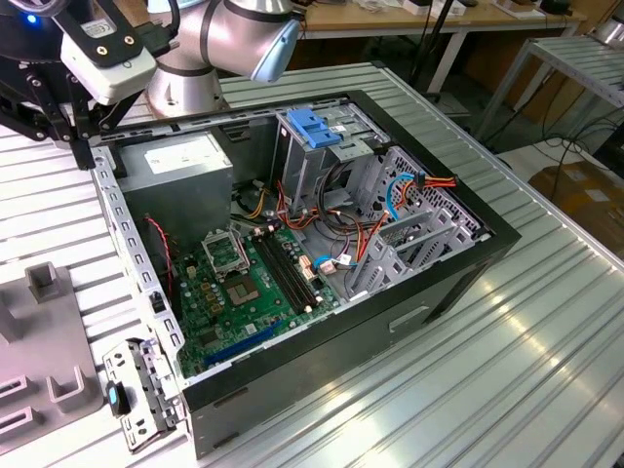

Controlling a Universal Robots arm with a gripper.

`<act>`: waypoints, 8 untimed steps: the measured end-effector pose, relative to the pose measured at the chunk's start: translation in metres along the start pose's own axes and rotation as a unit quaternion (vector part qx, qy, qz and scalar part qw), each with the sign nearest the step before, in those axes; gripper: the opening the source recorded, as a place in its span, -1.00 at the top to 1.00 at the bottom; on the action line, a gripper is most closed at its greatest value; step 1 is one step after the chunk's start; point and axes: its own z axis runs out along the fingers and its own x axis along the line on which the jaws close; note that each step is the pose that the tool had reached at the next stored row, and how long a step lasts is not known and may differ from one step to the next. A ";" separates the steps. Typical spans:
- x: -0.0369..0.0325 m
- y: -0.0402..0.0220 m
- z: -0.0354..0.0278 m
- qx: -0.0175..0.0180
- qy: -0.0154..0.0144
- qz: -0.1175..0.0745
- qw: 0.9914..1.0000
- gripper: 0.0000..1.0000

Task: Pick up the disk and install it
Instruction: 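Reach for the disk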

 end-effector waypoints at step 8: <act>0.0075 -0.0006 0.0001 0.000 0.000 0.000 1.000 0.79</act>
